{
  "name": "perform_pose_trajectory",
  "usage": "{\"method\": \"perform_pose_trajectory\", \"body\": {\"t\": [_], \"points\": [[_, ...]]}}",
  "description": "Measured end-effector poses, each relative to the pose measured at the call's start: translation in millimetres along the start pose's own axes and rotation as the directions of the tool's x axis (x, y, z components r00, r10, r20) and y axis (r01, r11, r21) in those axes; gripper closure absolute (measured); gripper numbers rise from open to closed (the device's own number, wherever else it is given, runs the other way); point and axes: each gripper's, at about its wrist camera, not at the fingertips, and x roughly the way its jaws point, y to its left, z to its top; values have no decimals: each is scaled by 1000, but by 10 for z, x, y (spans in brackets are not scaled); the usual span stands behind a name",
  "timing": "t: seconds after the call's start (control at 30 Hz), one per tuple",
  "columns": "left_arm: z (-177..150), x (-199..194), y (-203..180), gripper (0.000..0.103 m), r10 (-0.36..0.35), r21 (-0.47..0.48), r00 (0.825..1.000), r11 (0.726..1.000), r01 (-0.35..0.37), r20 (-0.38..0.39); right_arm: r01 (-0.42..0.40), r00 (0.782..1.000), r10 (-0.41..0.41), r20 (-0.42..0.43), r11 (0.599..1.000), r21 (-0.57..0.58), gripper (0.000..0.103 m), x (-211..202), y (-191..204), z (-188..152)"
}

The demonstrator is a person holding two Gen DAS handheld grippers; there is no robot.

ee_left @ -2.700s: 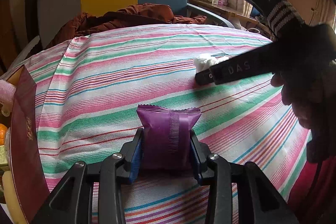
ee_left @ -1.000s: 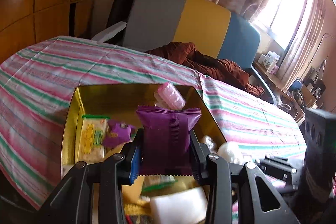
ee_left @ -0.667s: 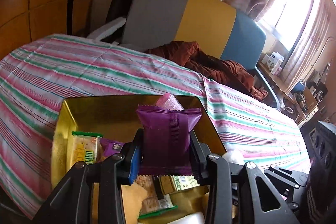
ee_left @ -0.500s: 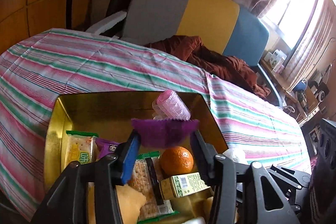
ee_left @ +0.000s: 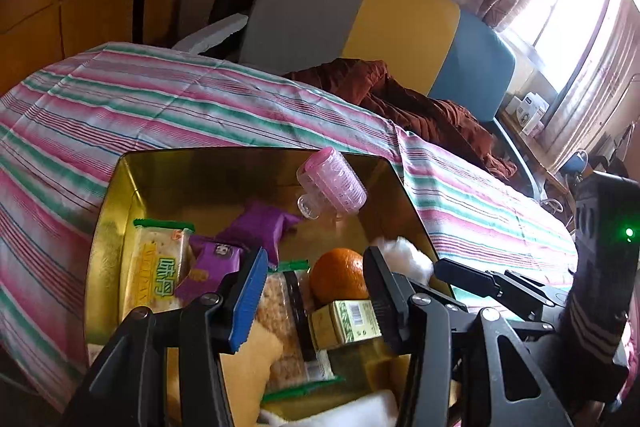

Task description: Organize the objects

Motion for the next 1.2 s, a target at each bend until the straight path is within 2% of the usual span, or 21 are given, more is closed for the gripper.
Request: {"method": "perform_pose_trajectory", "body": {"t": [0.13, 0.2, 0.27, 0.4, 0.67, 0.87, 1.2], "points": [[-61, -116, -14, 53, 14, 8, 1000, 1000, -14, 23, 4, 1000, -4, 0, 1000, 15, 40, -14, -38, -68], [-83, -166, -12, 53, 27, 11, 999, 1000, -28, 32, 18, 1000, -18, 8, 1000, 15, 33, -49, -42, -98], [-109, -211, -16, 53, 39, 17, 998, 999, -40, 39, 24, 1000, -24, 16, 1000, 13, 32, -93, -46, -122], [-177, -322, -35, 52, 62, 30, 996, 998, -64, 63, 36, 999, -36, 26, 999, 12, 18, -171, -35, -159], [-315, -532, -82, 47, 114, 61, 987, 991, -122, 114, 79, 996, -79, 39, 997, 13, 1, -303, -2, -297], [-416, -673, -164, 45, 167, 94, 973, 978, -184, 160, 119, 991, -118, 69, 993, -4, 0, -434, 67, -394], [-659, -831, -263, 42, 207, 119, 963, 966, -229, 172, 197, 974, -195, 114, 980, -8, 0, -619, 152, -632]]}}
